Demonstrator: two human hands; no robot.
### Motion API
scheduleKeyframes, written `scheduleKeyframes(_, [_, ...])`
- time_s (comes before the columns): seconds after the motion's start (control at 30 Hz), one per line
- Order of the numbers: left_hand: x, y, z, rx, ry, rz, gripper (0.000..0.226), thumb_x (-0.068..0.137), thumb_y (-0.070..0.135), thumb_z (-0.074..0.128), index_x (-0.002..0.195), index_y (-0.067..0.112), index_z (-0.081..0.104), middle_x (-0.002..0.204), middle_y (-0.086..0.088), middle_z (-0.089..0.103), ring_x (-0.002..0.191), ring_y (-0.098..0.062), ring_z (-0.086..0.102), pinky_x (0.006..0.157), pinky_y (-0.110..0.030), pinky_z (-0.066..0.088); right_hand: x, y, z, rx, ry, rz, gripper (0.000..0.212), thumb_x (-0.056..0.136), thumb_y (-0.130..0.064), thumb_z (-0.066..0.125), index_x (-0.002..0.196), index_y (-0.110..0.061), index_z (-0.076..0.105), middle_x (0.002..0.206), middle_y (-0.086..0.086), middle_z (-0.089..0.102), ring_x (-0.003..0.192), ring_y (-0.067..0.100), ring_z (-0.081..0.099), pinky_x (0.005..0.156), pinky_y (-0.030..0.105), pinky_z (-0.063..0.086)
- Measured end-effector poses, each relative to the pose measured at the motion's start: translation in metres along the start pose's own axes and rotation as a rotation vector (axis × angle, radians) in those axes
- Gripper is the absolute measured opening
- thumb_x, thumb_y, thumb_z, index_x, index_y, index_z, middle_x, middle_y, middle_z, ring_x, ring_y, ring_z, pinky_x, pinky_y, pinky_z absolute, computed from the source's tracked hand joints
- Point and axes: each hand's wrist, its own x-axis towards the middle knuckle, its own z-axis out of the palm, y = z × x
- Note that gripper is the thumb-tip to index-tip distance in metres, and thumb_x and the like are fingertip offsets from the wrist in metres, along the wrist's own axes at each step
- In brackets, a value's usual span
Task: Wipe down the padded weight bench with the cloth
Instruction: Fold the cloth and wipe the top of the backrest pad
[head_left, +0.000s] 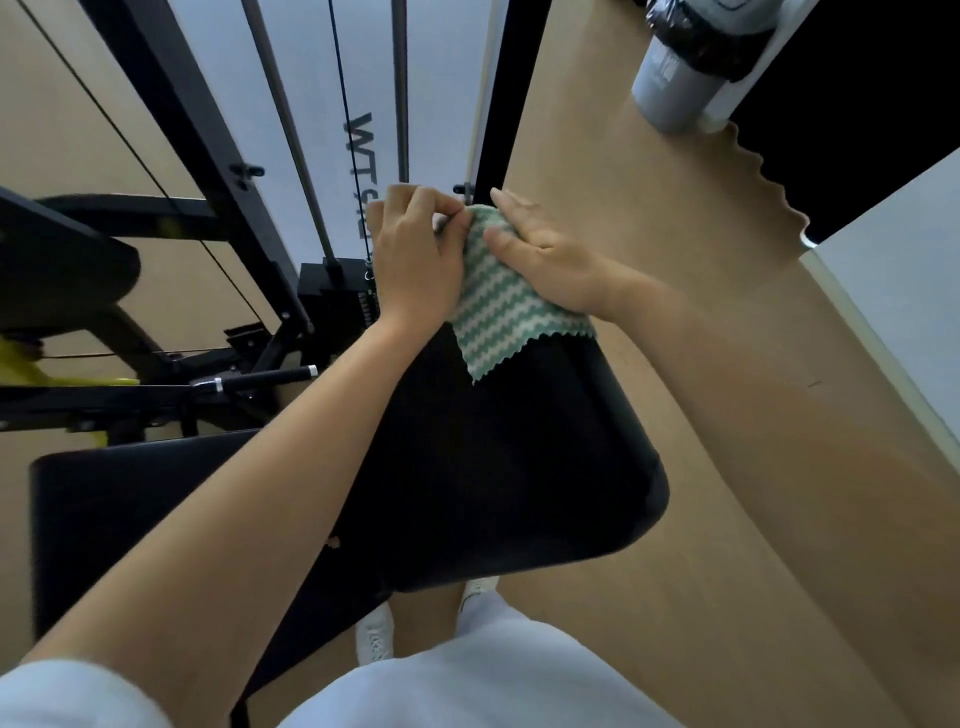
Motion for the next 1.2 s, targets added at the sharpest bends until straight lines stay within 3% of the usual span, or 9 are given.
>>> scheduleKeyframes(0.1, [0.006,-0.006,-0.006,0.065,-0.056,-0.077,0.015,0.097,0.029,0.063,0.106,0.021,0.071,0.123,0.002,0.062,0.123,-0.025,0.046,0.1,-0.033,0.044,0.005,-0.003,-0.006,-0.031,0.018,-0.033,0.069,0.107,-0.043,0.04,0.162,-0.013,0.011,0.171,0.004,0.009,0.158,0.017,0.005,0.128,0.037,0.007])
scheduleKeyframes(0.27, [-0.001,0.005,-0.021,-0.245,-0.324,0.07,0.04,0.105,0.021,0.047,0.144,0.019,0.057,0.152,0.009,0.051,0.144,-0.013,0.041,0.121,-0.038,0.034,-0.036,0.013,-0.002,-0.159,0.029,-0.128,0.084,0.098,-0.046,0.049,0.162,-0.008,0.01,0.17,0.006,0.014,0.156,0.018,0.014,0.128,0.037,0.015])
scheduleKeyframes(0.43, [0.003,-0.006,0.004,-0.24,-0.515,0.144,0.049,0.11,0.041,0.029,0.152,0.02,0.046,0.143,-0.002,0.058,0.133,-0.018,0.055,0.112,-0.05,0.044,-0.01,0.005,-0.004,-0.138,-0.095,-0.058,0.077,0.1,-0.04,0.045,0.161,-0.011,0.008,0.169,0.005,0.012,0.156,0.019,0.008,0.128,0.041,0.012])
scheduleKeyframes(0.6, [0.011,-0.03,0.004,-0.259,-0.553,-0.02,0.045,0.112,0.041,0.024,0.131,0.022,0.06,0.111,0.005,0.072,0.106,-0.011,0.069,0.096,-0.039,0.055,0.022,-0.015,-0.022,-0.148,-0.193,0.001,0.038,0.1,-0.036,0.049,0.132,-0.015,0.052,0.128,0.004,0.056,0.117,0.021,0.054,0.101,0.039,0.044])
scheduleKeyframes(0.73, [0.008,-0.048,0.002,-0.224,-0.584,-0.217,0.057,0.114,0.032,0.021,0.064,0.021,0.046,0.053,0.021,0.052,0.052,0.004,0.048,0.065,-0.017,0.04,0.046,-0.034,-0.028,-0.212,-0.299,0.119,0.053,0.088,-0.051,0.051,0.115,-0.008,0.069,0.103,0.015,0.07,0.089,0.037,0.062,0.087,0.045,0.052])
scheduleKeyframes(0.8, [0.004,-0.057,-0.001,-0.198,-0.594,-0.239,0.059,0.114,0.031,0.02,0.06,0.023,0.044,0.046,0.023,0.048,0.048,0.006,0.045,0.062,-0.012,0.036,0.055,-0.04,-0.029,-0.287,-0.349,0.132,0.055,0.085,-0.059,0.051,0.112,-0.016,0.073,0.116,0.016,0.072,0.1,0.039,0.066,0.098,0.052,0.053])
scheduleKeyframes(0.87, [-0.002,-0.06,-0.005,-0.223,-0.632,-0.255,0.055,0.113,0.038,0.021,0.093,0.02,0.069,0.071,0.027,0.063,0.073,0.014,0.057,0.083,-0.016,0.044,0.051,-0.044,-0.03,-0.382,-0.372,0.107,0.047,0.094,-0.057,0.051,0.124,-0.025,0.067,0.125,0.004,0.068,0.113,0.024,0.063,0.104,0.046,0.049])
scheduleKeyframes(0.97, [-0.015,-0.054,-0.01,-0.284,-0.633,-0.123,0.049,0.111,0.043,0.026,0.151,0.02,0.045,0.134,0.008,0.063,0.128,-0.005,0.056,0.114,-0.034,0.042,0.032,-0.038,-0.029,-0.46,-0.319,0.014,0.055,0.1,-0.05,0.052,0.15,-0.029,0.041,0.145,-0.001,0.051,0.132,0.022,0.049,0.113,0.04,0.039])
scheduleKeyframes(1.2, [-0.079,-0.022,-0.011,-0.033,-0.532,0.226,0.066,0.11,0.04,0.02,0.162,0.011,-0.007,0.172,-0.014,-0.014,0.159,-0.029,-0.016,0.129,-0.054,-0.003,-0.05,-0.023,0.002,-0.676,-0.184,-0.054,0.076,0.107,-0.038,0.038,0.161,-0.023,-0.013,0.165,0.003,-0.032,0.153,0.02,-0.028,0.127,0.039,-0.008])
